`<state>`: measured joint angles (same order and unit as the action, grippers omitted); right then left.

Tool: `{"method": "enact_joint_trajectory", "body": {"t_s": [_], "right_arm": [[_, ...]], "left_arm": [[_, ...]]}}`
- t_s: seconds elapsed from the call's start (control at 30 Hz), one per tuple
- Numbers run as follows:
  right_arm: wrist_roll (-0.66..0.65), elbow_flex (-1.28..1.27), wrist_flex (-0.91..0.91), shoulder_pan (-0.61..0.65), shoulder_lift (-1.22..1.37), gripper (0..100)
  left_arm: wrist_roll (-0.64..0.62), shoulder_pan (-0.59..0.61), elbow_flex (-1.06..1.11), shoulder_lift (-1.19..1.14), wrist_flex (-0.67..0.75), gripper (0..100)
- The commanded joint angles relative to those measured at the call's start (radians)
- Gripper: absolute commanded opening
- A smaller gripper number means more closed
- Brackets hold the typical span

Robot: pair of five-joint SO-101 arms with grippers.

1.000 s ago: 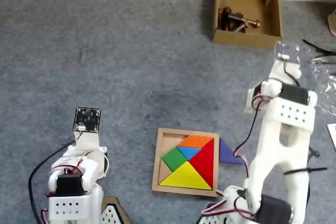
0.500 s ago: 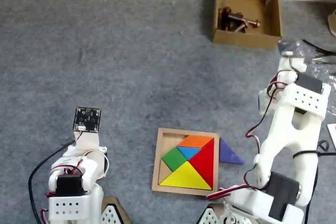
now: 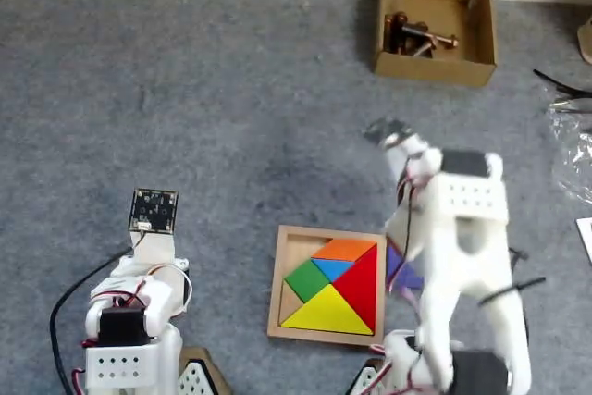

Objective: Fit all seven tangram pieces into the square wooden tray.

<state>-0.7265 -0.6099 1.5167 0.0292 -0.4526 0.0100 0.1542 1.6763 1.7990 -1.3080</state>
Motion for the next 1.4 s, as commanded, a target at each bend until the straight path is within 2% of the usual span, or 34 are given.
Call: {"method": "enact_joint_trajectory", "body": {"t_s": [0.0, 0.1, 0.3, 0.5, 1.0, 1.37], "right_arm": [[-0.051, -0.097, -0.035, 0.022, -0.186, 24.5], [-0.135, -0.193, -0.031, 0.019, -0.282, 24.5], [-0.204, -0.291, -0.042, 0.018, -0.328, 24.7], [-0.213, -0.372, -0.137, 0.021, -0.328, 33.6], [-0.158, -0.535, -0.389, 0.019, -0.326, 33.7], [-0.155, -0.579, -0.424, 0.018, -0.326, 33.7]], "left_arm": [[-0.005, 0.010, 0.021, -0.002, -0.005, 1], [-0.005, 0.010, 0.021, -0.002, -0.005, 1], [-0.005, 0.010, 0.021, -0.002, -0.005, 1], [-0.005, 0.010, 0.021, -0.002, -0.005, 1], [-0.005, 0.010, 0.021, -0.002, -0.005, 1], [-0.005, 0.010, 0.021, -0.002, -0.005, 1]]}}
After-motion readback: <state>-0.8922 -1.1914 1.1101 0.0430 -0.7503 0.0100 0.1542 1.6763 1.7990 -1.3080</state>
